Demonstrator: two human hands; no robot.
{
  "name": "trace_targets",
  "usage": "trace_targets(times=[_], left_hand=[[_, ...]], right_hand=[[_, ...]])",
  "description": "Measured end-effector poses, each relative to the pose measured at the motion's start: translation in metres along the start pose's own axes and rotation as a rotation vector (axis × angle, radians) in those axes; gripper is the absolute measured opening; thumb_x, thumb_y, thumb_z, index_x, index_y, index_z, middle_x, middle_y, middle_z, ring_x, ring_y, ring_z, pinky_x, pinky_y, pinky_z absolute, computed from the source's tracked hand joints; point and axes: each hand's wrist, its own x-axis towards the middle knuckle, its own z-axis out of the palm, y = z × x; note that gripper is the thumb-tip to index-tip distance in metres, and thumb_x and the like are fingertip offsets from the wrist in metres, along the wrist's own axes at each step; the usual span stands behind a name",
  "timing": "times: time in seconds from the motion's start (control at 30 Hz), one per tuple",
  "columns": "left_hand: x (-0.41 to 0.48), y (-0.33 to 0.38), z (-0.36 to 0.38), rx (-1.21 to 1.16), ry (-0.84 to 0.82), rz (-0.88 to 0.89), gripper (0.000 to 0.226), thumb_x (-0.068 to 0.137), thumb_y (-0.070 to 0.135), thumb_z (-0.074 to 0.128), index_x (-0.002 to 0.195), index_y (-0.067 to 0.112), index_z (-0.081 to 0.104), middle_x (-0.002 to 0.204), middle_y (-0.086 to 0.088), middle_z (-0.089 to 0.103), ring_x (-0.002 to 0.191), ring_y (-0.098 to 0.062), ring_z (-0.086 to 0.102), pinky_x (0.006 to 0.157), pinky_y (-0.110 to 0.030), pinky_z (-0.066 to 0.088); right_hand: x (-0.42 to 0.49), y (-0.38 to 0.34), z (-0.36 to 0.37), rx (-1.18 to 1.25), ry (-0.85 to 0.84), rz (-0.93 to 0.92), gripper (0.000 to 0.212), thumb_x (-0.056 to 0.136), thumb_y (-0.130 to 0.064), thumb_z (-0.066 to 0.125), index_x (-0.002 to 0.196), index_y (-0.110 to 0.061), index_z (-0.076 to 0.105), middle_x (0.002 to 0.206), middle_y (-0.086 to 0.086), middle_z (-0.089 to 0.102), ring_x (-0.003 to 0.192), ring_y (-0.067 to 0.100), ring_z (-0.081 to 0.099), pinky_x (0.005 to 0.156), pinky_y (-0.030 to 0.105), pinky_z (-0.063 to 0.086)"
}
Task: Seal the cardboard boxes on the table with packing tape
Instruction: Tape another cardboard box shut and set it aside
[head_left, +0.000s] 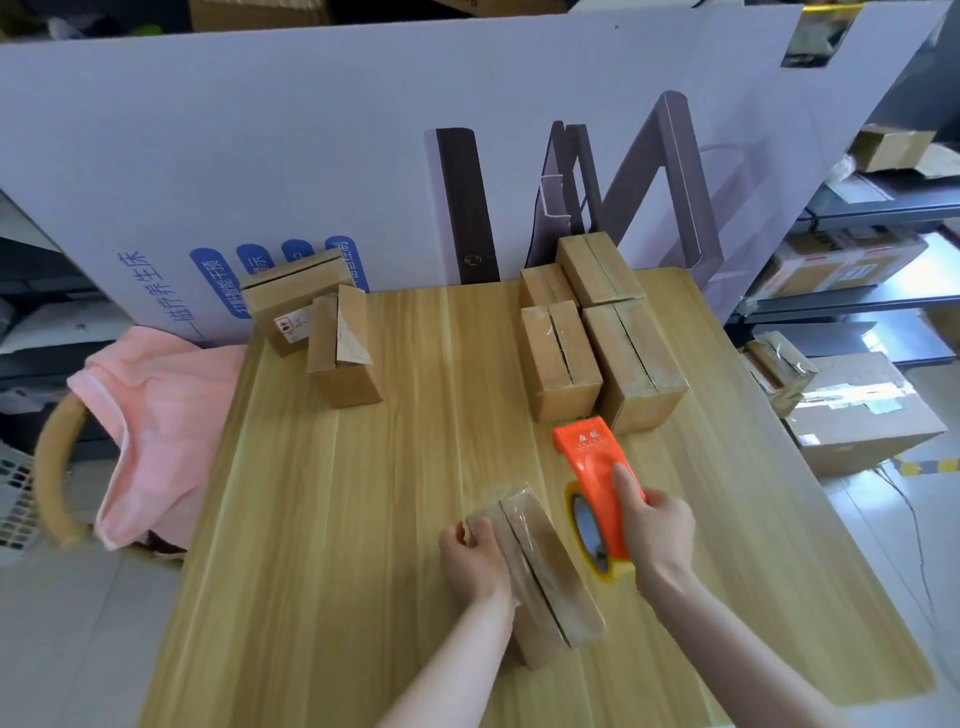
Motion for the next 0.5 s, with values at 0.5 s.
trace_targets(times=[0.5], left_hand=[[0.02, 0.038, 0.018, 1.05, -0.483, 0.874, 0.021, 0.091, 0.016, 0.043, 0.079, 0.025, 0.057, 0.089, 0.014, 0.062, 0.087, -0.012, 0.056, 0.07, -0.028, 0.045]], right_hand=[[-0.034, 0.022, 0.022, 0.215, -0.075, 0.017, 0.052, 0.091, -0.046, 0.058, 0.051, -0.014, 0.049, 0.039, -0.004, 0.045, 0.035, 0.007, 0.039, 0.036, 0.018, 0.031]])
